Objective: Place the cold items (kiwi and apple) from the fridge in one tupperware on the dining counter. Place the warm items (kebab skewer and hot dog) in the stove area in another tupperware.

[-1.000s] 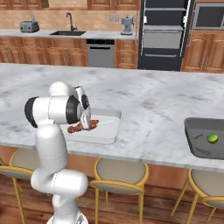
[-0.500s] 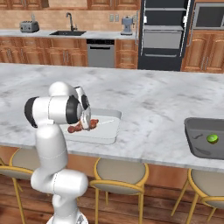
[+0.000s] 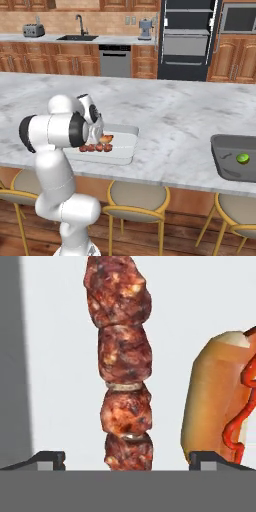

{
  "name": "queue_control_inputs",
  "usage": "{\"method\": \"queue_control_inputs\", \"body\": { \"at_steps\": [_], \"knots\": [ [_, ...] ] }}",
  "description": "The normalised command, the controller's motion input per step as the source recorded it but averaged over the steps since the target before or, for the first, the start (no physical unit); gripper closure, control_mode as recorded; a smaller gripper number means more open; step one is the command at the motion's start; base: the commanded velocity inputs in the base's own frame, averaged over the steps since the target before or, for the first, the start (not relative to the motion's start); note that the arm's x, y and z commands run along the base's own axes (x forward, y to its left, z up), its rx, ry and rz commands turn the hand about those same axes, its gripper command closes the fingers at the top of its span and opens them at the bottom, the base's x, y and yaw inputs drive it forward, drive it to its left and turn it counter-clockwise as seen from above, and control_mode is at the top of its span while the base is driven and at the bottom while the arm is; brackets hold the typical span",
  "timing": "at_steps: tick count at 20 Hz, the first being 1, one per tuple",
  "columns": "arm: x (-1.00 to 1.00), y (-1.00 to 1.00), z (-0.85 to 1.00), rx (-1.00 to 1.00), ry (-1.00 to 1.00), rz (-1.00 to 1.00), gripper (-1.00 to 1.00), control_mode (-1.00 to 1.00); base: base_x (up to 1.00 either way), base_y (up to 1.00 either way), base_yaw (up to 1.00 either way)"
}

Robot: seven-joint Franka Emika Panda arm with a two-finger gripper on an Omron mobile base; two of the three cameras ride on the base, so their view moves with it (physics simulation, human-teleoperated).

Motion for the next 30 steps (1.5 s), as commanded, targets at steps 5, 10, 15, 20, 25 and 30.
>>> {"method": "queue_control_inputs", "body": {
  "at_steps": [5,10,15,20,25,30],
  "knots": [
    [-0.31,0.00,0.49,-0.02,-0.14,-0.11,-1.00,-1.00,0.00,0.00,0.00],
    [-0.52,-0.01,0.48,0.02,-0.07,-0.21,-1.00,-1.00,0.00,0.00,0.00],
    [-0.57,-0.11,0.53,0.19,-0.10,-0.27,-1.00,-1.00,0.00,0.00,0.00],
    [-0.79,-0.14,0.53,0.38,-0.29,-0.33,-1.00,-1.00,0.00,0.00,0.00],
    [-0.95,-0.09,0.45,0.37,-0.35,-0.44,-1.00,-1.00,0.00,0.00,0.00],
    [-0.83,-0.02,0.57,0.31,-0.08,-0.41,-1.00,-1.00,0.00,0.00,0.00]
  ]
}}
